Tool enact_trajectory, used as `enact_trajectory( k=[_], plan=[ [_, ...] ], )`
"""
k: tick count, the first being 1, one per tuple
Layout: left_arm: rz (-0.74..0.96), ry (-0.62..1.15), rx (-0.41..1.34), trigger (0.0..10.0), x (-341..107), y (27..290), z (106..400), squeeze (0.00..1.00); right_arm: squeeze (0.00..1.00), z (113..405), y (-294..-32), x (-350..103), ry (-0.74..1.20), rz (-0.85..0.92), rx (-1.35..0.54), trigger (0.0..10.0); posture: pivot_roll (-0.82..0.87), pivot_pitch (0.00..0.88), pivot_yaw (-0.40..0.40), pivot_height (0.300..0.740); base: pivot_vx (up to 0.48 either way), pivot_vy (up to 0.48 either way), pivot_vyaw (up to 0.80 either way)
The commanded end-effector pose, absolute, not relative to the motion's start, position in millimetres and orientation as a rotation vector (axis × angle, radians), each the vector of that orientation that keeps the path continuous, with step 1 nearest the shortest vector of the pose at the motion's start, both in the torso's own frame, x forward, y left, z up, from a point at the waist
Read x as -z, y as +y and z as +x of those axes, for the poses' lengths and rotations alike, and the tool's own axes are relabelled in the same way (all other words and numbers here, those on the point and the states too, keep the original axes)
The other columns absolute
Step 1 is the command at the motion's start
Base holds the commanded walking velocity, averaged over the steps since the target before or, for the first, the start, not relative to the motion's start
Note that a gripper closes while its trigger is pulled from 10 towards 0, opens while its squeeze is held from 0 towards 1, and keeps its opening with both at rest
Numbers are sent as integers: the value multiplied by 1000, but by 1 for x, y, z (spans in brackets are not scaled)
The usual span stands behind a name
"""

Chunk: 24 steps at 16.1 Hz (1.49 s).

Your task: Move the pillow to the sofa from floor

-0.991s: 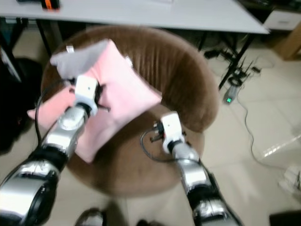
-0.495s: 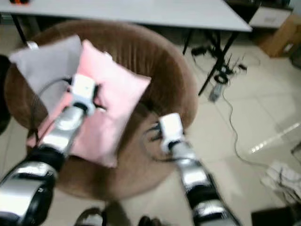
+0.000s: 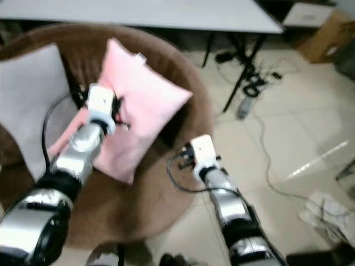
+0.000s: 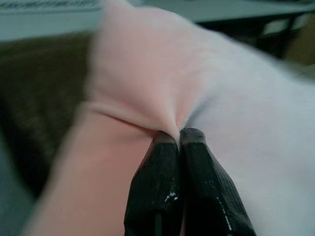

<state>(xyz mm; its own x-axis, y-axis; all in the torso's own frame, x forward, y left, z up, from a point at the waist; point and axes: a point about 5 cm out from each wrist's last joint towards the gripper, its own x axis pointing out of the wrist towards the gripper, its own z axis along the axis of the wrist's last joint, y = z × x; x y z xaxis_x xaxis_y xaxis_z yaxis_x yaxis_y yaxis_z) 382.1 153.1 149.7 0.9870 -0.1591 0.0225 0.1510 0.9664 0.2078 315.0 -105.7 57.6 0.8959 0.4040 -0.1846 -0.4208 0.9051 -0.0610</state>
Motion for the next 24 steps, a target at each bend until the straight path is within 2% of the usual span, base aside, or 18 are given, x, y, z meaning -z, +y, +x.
enact_trajectory(
  k=[1, 9, 11, 13, 17, 22, 24],
  plan=[
    [202, -43, 143, 10000, -151, 152, 382, 0, 0, 312, -112, -53, 185, -108, -419, 10000, 136, 160, -137, 740, 0, 0, 0],
    [187, -20, 118, 10000, -146, 148, 381, 0, 0, 311, -116, -57, 154, -116, -428, 10000, 131, 164, -147, 740, 0, 0, 0],
    [151, -32, 68, 10000, -147, 157, 380, 0, 0, 316, -118, -60, 161, -123, -429, 10000, 165, 170, -172, 740, 0, 0, 0],
    [158, -45, 23, 10000, -142, 170, 370, 0, 0, 326, -106, -67, 153, -132, -480, 10000, 255, 200, -220, 740, 0, 0, 0],
    [198, -44, -29, 10000, -132, 182, 352, 0, 0, 340, -92, -82, 120, -123, -519, 10000, 322, 228, -248, 740, 0, 0, 0],
    [226, -53, 3, 10000, -145, 175, 356, 0, 0, 345, -91, -85, 103, -112, -486, 10000, 287, 183, -211, 740, 0, 0, 0],
    [250, -51, 69, 10000, -152, 162, 366, 0, 0, 343, -104, -82, 90, -97, -421, 10000, 225, 143, -160, 740, 0, 0, 0]
  ],
)
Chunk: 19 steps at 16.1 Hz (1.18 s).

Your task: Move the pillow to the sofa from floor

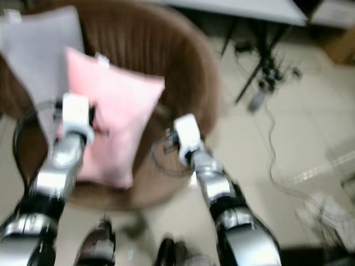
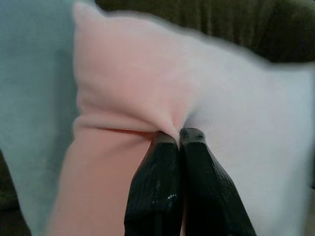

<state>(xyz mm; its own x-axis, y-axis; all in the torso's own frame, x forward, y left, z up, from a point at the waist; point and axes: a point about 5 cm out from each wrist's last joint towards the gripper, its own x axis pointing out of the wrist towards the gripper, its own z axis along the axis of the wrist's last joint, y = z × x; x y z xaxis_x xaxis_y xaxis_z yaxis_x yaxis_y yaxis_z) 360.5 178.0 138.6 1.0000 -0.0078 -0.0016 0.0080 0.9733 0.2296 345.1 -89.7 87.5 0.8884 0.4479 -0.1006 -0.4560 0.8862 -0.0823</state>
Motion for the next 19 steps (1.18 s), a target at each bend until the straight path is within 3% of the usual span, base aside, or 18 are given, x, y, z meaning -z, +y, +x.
enact_trajectory(
  k=[1, 9, 16, 19],
  plan=[
    [256, -40, 99, 10000, -152, 156, 369, 0, 0, 343, -108, -82, 81, -92, -392, 10000, 179, 125, -128, 740, 0, 0, 0],
    [293, -5, 288, 10000, -158, 121, 387, 0, 0, 332, -128, -69, 60, -5, -164, 10000, 9, 66, 21, 740, 0, 0, 0],
    [298, -10, 275, 10000, -161, 121, 391, 0, 0, 336, -124, -74, 40, 0, -145, 10000, 3, 68, 32, 740, 0, 0, 0],
    [226, -2, 249, 10000, -159, 125, 392, 0, 0, 336, -120, -74, 44, -3, -163, 10000, 8, 67, 22, 740, 0, 0, 0]
  ],
)
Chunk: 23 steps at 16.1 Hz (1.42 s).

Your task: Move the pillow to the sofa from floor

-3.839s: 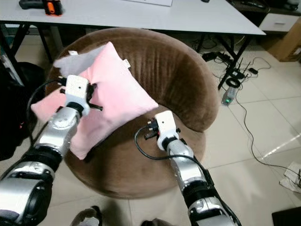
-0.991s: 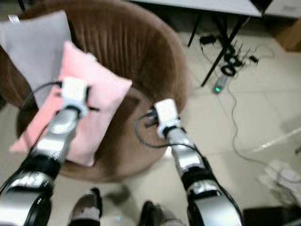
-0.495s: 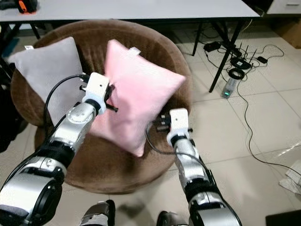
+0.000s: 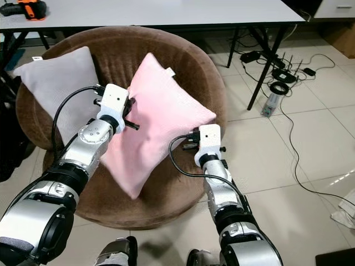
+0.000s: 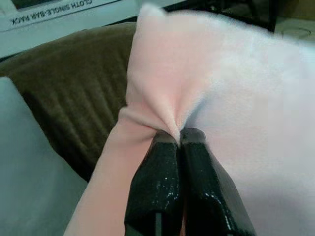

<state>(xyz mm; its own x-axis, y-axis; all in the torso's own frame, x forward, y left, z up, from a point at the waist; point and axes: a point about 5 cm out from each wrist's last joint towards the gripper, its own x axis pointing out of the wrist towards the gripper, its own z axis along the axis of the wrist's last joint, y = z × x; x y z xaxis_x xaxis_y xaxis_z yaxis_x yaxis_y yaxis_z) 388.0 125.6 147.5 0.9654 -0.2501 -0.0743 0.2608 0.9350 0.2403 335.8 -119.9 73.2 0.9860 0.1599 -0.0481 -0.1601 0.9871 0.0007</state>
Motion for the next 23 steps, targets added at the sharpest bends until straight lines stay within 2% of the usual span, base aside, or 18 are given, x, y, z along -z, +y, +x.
enact_trajectory(
  k=[1, 5, 8, 11, 12, 13, 14, 16, 19, 20, 21, 22, 23],
  plan=[
    [228, 1, 244, 10000, -159, 127, 392, 0, 0, 336, -120, -74, 44, -5, -167, 10000, 7, 68, 17, 740, 0, 0, 0],
    [182, 31, 233, 10000, -158, 133, 394, 0, 0, 334, -120, -72, 45, -17, -185, 10000, 10, 65, 9, 740, 83, 87, 0],
    [258, 40, 202, 10000, -155, 134, 394, 0, 0, 334, -118, -71, 51, -20, -198, 10000, 13, 70, 7, 740, 110, 116, 0],
    [260, 39, 188, 10000, -155, 137, 394, 0, 0, 334, -116, -72, 48, -16, -208, 10000, 12, 72, 2, 740, 0, 0, 0],
    [260, 14, 157, 10000, -168, 148, 400, 0, 0, 335, -117, -74, 44, -16, -209, 10000, 10, 74, 0, 740, 0, 0, 0],
    [303, -3, 83, 10000, -199, 176, 410, 0, 0, 336, -118, -74, 46, -15, -207, 10000, 13, 77, 2, 740, 0, 0, 0],
    [315, 0, 68, 10000, -205, 182, 412, 0, 0, 336, -118, -74, 47, -15, -206, 10000, 13, 77, 2, 740, 0, 0, 0],
    [379, -73, 3, 10000, -257, 203, 421, 0, 0, 333, -114, -70, 55, -13, -214, 10000, 6, 75, 14, 740, 0, 0, 0],
    [449, -135, 38, 10000, -292, 199, 424, 0, 0, 330, -111, -69, 52, 4, -207, 10000, -26, 74, 35, 740, 0, 0, 0],
    [471, -131, 49, 10000, -294, 198, 424, 0, 0, 329, -111, -68, 51, 8, -203, 10000, -37, 76, 42, 740, 0, 0, 0],
    [610, -78, 3, 10000, -289, 201, 425, 0, 0, 326, -111, -66, 52, 10, -197, 10000, -47, 77, 47, 740, 0, 0, 0],
    [682, -55, -5, 10000, -284, 202, 425, 0, 0, 323, -113, -63, 56, 12, -189, 10000, -70, 79, 57, 740, 0, 0, 0],
    [701, -28, -3, 10000, -278, 204, 424, 0, 0, 320, -114, -60, 61, 13, -181, 10000, -84, 80, 61, 740, 0, 0, 0]
  ],
)
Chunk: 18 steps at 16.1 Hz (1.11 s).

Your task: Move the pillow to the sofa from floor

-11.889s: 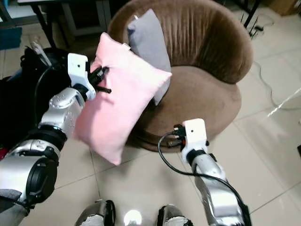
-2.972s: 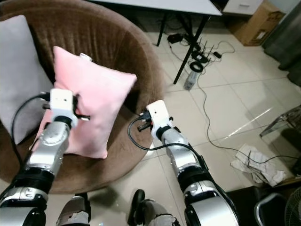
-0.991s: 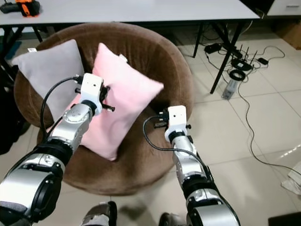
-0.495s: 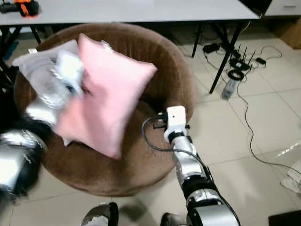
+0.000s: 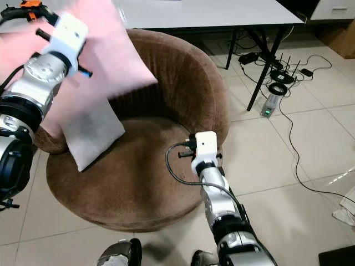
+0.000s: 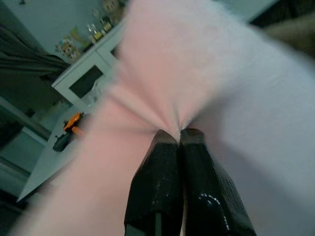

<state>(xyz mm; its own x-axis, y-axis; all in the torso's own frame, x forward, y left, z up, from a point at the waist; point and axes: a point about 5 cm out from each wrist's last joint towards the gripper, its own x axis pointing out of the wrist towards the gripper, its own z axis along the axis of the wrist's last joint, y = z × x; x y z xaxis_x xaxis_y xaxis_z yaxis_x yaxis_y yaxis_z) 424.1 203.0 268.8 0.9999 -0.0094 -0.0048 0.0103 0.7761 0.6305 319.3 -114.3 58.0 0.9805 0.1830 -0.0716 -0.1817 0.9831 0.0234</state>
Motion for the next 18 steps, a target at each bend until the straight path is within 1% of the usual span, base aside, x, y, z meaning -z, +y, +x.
enact_trajectory(
  k=[1, 2, 3, 6, 10, 11, 12, 18],
  plan=[
    [723, 5, -10, 10000, -271, 206, 424, 0, 0, 317, -116, -58, 64, 12, -173, 10000, -102, 78, 65, 740, 0, 0, 0],
    [754, 53, -19, 10000, -260, 209, 423, 0, 0, 313, -118, -55, 68, 10, -165, 10000, -115, 78, 67, 740, 0, 0, 0],
    [741, 71, -12, 10000, -256, 209, 423, 0, 0, 312, -119, -55, 70, 9, -161, 10000, -122, 78, 67, 740, 0, 0, 0],
    [773, 86, -28, 10000, -248, 208, 422, 0, 0, 304, -124, -51, 78, 5, -149, 10000, -143, 85, 70, 740, 0, 0, 0],
    [779, 116, -6, 10000, -238, 205, 421, 0, 0, 296, -125, -47, 92, 4, -142, 10000, -161, 101, 71, 740, 0, 0, 0],
    [772, 124, -4, 902, -236, 205, 421, 0, 0, 294, -125, -45, 98, 4, -140, 10000, -165, 107, 73, 740, 0, 0, 0],
    [748, 140, 21, 0, -233, 204, 421, 0, 0, 291, -124, -44, 101, 5, -141, 10000, -169, 113, 75, 740, 0, 0, 0],
    [749, 166, 36, 0, -223, 203, 419, 0, 0, 279, -122, -38, 132, 14, -137, 10000, -178, 144, 78, 740, 0, 0, 0]
  ],
)
